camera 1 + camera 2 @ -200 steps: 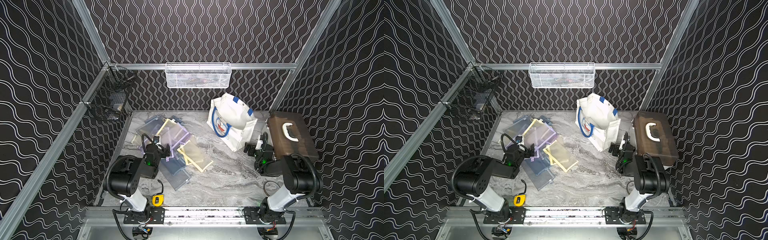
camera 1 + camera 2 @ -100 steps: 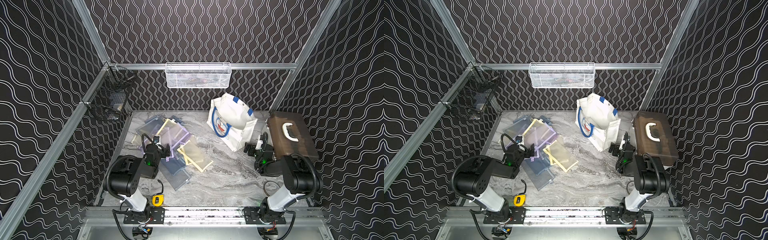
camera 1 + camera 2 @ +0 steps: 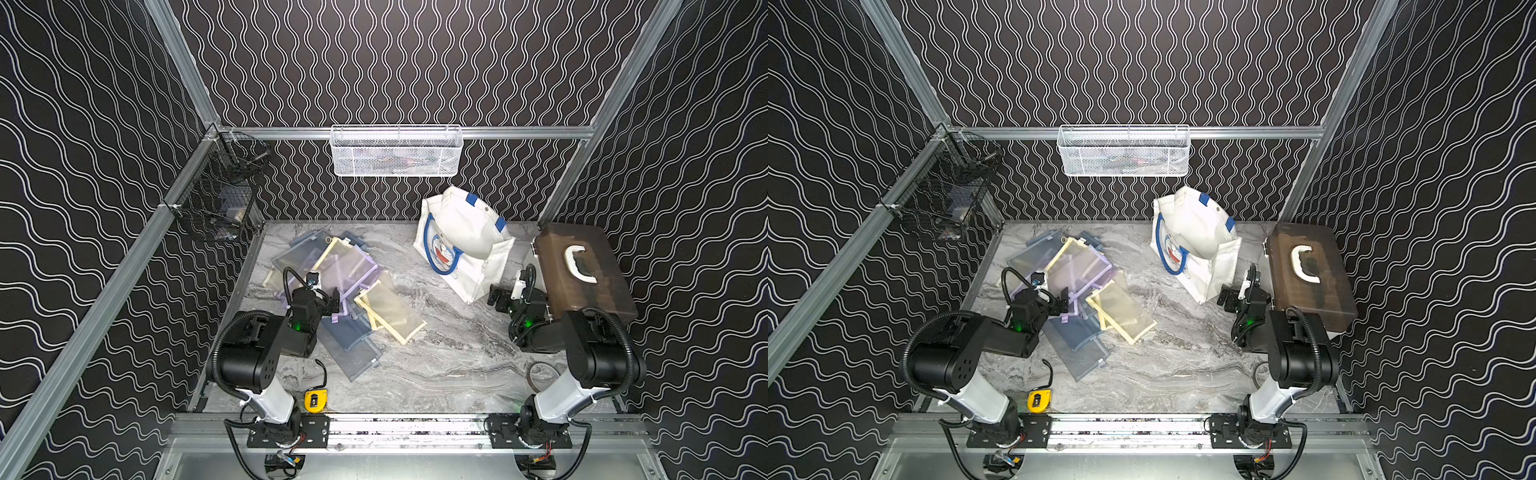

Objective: Put the pencil pouch into the canvas bag
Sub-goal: Pick up the pencil pouch.

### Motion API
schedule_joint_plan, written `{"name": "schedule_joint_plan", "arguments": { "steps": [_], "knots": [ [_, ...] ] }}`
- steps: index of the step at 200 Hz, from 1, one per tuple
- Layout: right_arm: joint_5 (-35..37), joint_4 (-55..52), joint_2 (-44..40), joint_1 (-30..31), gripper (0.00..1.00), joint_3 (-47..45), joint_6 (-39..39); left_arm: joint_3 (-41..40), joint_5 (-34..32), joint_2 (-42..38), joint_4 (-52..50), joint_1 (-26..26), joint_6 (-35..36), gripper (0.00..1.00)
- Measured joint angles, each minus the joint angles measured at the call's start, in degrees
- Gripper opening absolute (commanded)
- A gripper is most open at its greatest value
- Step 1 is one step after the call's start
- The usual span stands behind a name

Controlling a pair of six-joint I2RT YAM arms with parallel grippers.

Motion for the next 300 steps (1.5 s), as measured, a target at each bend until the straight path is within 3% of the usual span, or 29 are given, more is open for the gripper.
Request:
{"name": "schedule_joint_plan", "arguments": {
  "steps": [51, 80, 104, 135, 167, 195, 234, 271, 300],
  "knots": [
    [-0.2, -1.11, -1.44, -0.15, 1.0, 0.44, 0.0, -0.48, -0.07, -0.96, -0.2, -0.28, 0.13, 0.99],
    [0.04, -5.66, -9.99, 1.42, 1.0, 0.42, -0.55, 1.36, -2.1, -11.74, -9.07, -3.37, 0.09, 0.99],
    [0.35, -13.14, -20.9, 4.87, 1.0, -0.02, -1.11, 5.88, -3.21, -20.98, -22.43, -4.26, -2.14, 0.99],
    [5.97, -34.73, -35.39, 10.67, 1.0, 6.03, 4.39, 10.71, 0.63, -30.58, -41.11, -7.91, -5.68, 0.99],
    [6.69, -62.31, -38.16, 14.12, 1.0, 20.0, 12.02, 14.99, 5.25, -38.25, -55.58, -14.14, -14.75, 0.99],
    [1.81, -81.44, -37.97, 16.41, 1.0, 28.06, 13.9, 21.68, 9.25, -35.58, -65.2, -15.41, -23.3, 0.99],
    [-6.47, -97.13, -32.11, 22.8, 1.0, 35.12, 14.08, 20.17, 20.96, -28.74, -66.42, -18.16, -36.57, 0.99],
    [-17.16, -99.89, -25.05, 28.0, 1.0, 38.56, 14.05, 19.74, 25.77, -22.32, -62.03, -24.15, -46.16, 0.99],
    [-24.96, -94.57, -21.84, 29.14, 1.0, 35.54, 15.06, 16.48, 26.71, -17.51, -56.08, -26.01, -52.94, 0.91]
  ]
}}
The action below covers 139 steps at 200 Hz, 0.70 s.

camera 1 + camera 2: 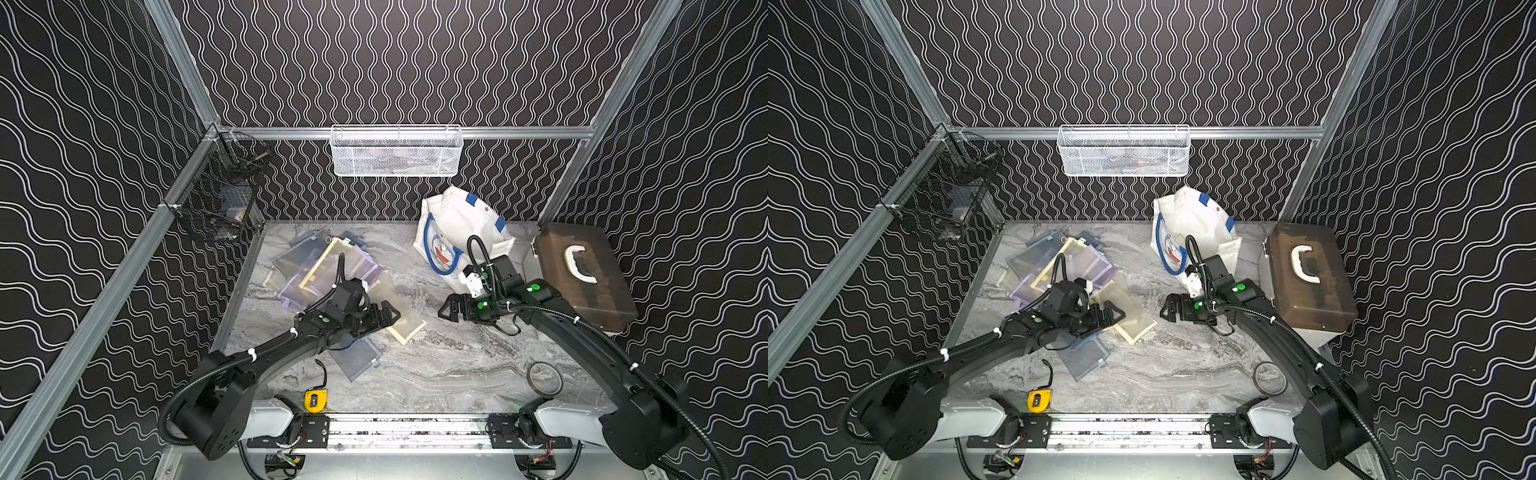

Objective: Put the pencil pouch into the canvas bag
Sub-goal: Pick up the pencil pouch.

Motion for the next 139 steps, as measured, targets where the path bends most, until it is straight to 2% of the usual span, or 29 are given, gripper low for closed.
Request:
{"name": "schedule_joint_plan", "arguments": {
  "steps": [22, 50, 107, 139],
  "knots": [
    [-5.16, 6.16, 4.63, 0.2, 1.0, -2.01, 0.94, -2.67, -0.57, 2.47, 4.59, -0.26, -4.39, 0.84],
    [-8.22, 12.04, 12.2, 0.2, 1.0, -0.57, 1.42, -1.05, -1.75, 4.04, 7.69, -0.28, -5.97, 0.77],
    [-7.93, 18.08, 25.07, 0.2, 0.98, 7.37, 1.4, 0.28, -4.48, 8.41, 9.49, 0.63, -8.92, 0.7],
    [-7.69, 20.02, 32.09, 0.2, 0.91, 10.73, 1.4, -0.76, -5.79, 8.55, 9.6, 1.66, -10.16, 0.67]
  ]
}}
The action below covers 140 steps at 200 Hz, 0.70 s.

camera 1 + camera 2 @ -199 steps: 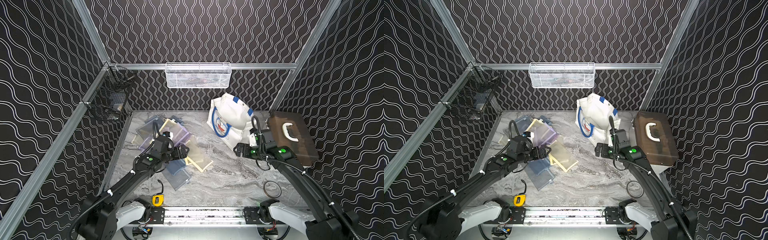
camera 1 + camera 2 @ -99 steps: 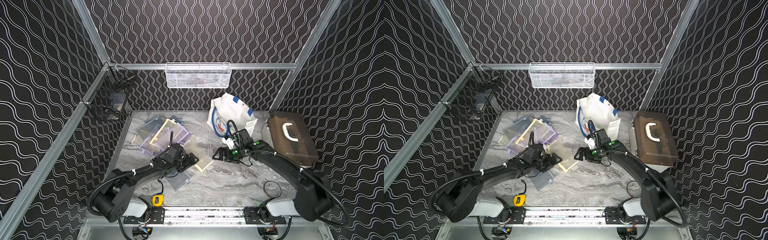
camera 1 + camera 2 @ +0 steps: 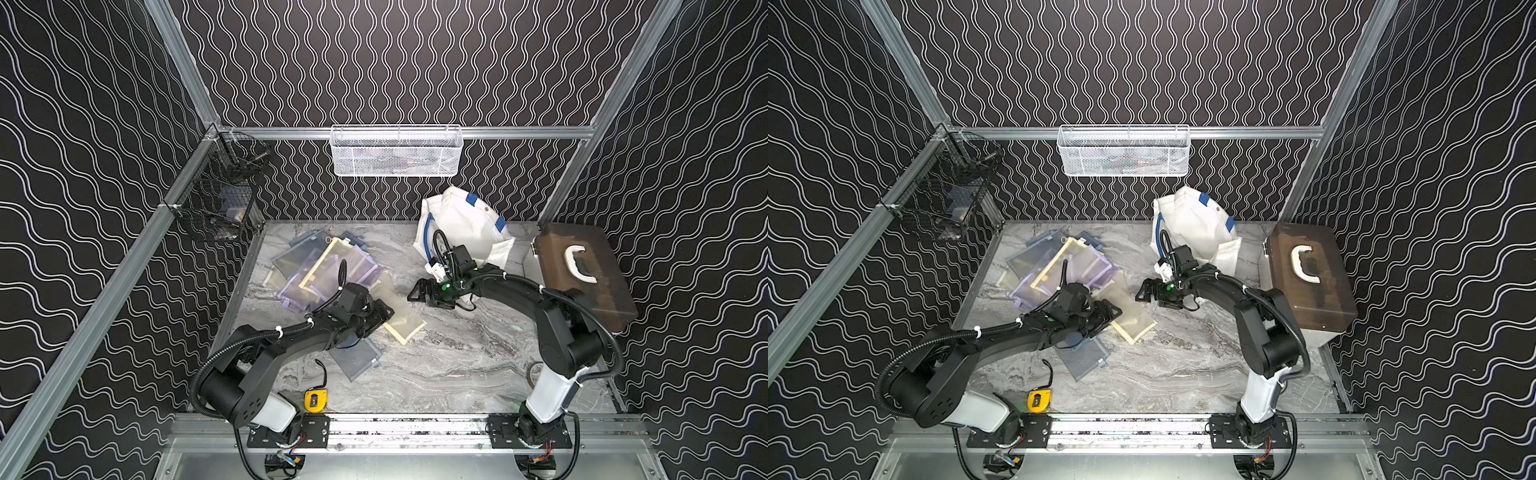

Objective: Put the pencil pouch into the canvas bag
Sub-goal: Pick up the pencil pouch.

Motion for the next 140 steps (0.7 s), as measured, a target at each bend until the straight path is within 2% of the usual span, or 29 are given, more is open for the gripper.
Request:
{"name": "schedule_joint_plan", "arguments": {
  "steps": [59, 77, 92, 116, 131, 140],
  "knots": [
    [-0.66, 1.25, 7.15, 2.08, 0.77, 2.03, -0.46, -2.36, 0.26, 3.89, 5.25, 2.34, -1.88, 0.64],
    [-0.68, 1.27, 7.3, 2.62, 0.67, 1.97, -0.85, -2.38, 0.31, 5.09, 7.23, 2.43, -2.19, 0.58],
    [-0.74, 1.31, 7.3, 3.56, 0.58, 1.46, -0.9, -2.51, 0.31, 5.86, 8.2, 2.51, -2.62, 0.51],
    [-1.29, 1.31, 7.1, 4.92, 0.5, 0.09, -0.92, -2.93, 0.37, 6.29, 9.03, 2.51, -2.62, 0.32],
    [-1.36, 1.22, 6.47, 5.9, 0.48, -0.9, -0.9, -3.65, 0.57, 6.29, 9.68, 2.56, -2.64, 0.17],
    [-1.42, 1.14, 5.81, 6.64, 0.47, -1.44, -0.9, -4.07, 0.63, 6.25, 10.08, 2.56, -2.64, 0.04]
  ]
}}
